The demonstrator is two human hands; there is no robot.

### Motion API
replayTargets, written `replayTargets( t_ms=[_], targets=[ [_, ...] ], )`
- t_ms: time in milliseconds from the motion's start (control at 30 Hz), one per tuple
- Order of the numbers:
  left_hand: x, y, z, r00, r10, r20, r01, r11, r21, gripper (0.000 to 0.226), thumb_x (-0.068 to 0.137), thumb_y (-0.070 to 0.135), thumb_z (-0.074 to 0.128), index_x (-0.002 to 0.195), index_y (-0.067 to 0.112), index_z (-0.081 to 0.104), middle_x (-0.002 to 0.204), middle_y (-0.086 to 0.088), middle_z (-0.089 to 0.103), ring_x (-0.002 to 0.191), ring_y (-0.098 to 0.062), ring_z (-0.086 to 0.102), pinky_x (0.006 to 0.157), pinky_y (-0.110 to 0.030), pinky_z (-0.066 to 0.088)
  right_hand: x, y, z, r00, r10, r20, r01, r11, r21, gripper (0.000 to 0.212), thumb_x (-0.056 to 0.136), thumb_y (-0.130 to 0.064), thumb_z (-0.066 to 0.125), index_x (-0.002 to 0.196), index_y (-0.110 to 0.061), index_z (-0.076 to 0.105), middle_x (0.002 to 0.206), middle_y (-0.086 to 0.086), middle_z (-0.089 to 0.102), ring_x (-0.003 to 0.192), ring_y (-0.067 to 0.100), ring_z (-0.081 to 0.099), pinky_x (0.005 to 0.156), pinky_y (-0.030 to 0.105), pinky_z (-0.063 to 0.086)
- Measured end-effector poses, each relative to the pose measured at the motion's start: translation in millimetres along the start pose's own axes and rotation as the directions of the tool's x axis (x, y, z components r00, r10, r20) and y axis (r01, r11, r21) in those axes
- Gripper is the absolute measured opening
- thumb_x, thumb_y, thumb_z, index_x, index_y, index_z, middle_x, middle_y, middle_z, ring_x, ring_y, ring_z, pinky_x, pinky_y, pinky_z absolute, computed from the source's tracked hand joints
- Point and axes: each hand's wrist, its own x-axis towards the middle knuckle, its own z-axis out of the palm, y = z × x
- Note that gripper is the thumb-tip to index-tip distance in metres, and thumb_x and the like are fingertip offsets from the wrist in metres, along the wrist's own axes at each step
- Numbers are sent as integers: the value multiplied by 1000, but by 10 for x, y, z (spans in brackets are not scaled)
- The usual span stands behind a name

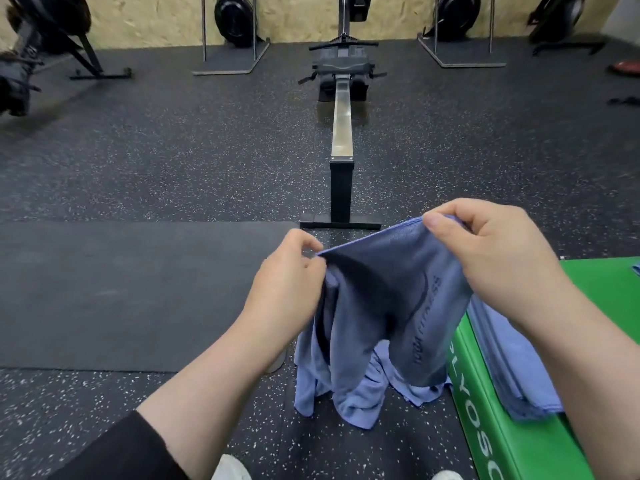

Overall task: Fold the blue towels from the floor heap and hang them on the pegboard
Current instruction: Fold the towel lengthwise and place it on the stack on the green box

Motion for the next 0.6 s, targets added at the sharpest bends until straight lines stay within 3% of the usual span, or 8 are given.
replayTargets(
  t_ms=[67, 133, 200, 300, 367, 467, 600],
  targets=[
    [-11, 36, -11, 1000, 15, -21, -19, 987, -161, 10, 100, 24, 53, 94, 29, 60, 71, 10, 70, 67, -11, 60, 63, -30, 45, 9, 3, 22, 1000, 25, -11, -26, 998, -56, 19, 97, -27, 64, 80, -20, 70, 64, -6, 57, 58, 5, 44, 56, 15, 35],
    [-22, 72, -13, 999, 49, -9, -50, 970, -237, 14, 100, 24, 57, 91, 25, 66, 78, 3, 73, 69, -9, 62, 70, -31, 49, 7, -35, 63, 999, 47, 19, -46, 997, -68, 6, 94, -27, 67, 93, -24, 73, 81, -16, 68, 71, -2, 57, 68, 7, 39],
    [-36, 103, -3, 997, 69, 15, -61, 950, -305, 15, 100, 23, 59, 88, 23, 69, 79, 0, 74, 67, -9, 60, 70, -33, 50, -13, -87, 128, 989, 55, 135, -49, 998, -49, 23, 90, -30, 72, 113, -28, 71, 96, -17, 72, 88, -5, 63, 85, 13, 45],
    [-70, 157, 18, 991, 126, 45, -103, 934, -342, 14, 99, 20, 60, 88, 21, 70, 80, 0, 74, 68, -6, 60, 70, -29, 48, -63, -169, 248, 957, 27, 288, -19, 999, -28, 40, 85, -34, 76, 123, -35, 64, 93, -20, 70, 85, -11, 62, 81, 9, 45],
    [-92, 180, 33, 985, 162, 60, -131, 928, -350, 14, 99, 19, 60, 89, 19, 70, 80, -4, 74, 70, -9, 61, 72, -32, 50, -89, -184, 328, 953, 5, 304, 5, 999, -32, 34, 86, -35, 75, 119, -32, 67, 98, -19, 72, 89, -11, 62, 84, 10, 45],
    [-98, 184, 28, 981, 181, 62, -146, 917, -372, 13, 99, 18, 62, 89, 19, 70, 73, -8, 71, 66, -10, 57, 68, -33, 47, -103, -201, 399, 956, -31, 292, 38, 999, -17, 12, 89, -34, 73, 100, -29, 75, 93, -18, 75, 89, -4, 67, 87, 23, 49],
    [-93, 153, -16, 987, 149, 60, -112, 905, -410, 9, 97, 17, 65, 88, 17, 67, 51, 13, 55, 48, -3, 43, 52, -18, 34, -113, -202, 463, 960, -17, 281, 24, 999, -22, 16, 90, -37, 72, 79, -25, 72, 76, -4, 72, 75, 15, 63, 75, 35, 49]
  ],
)
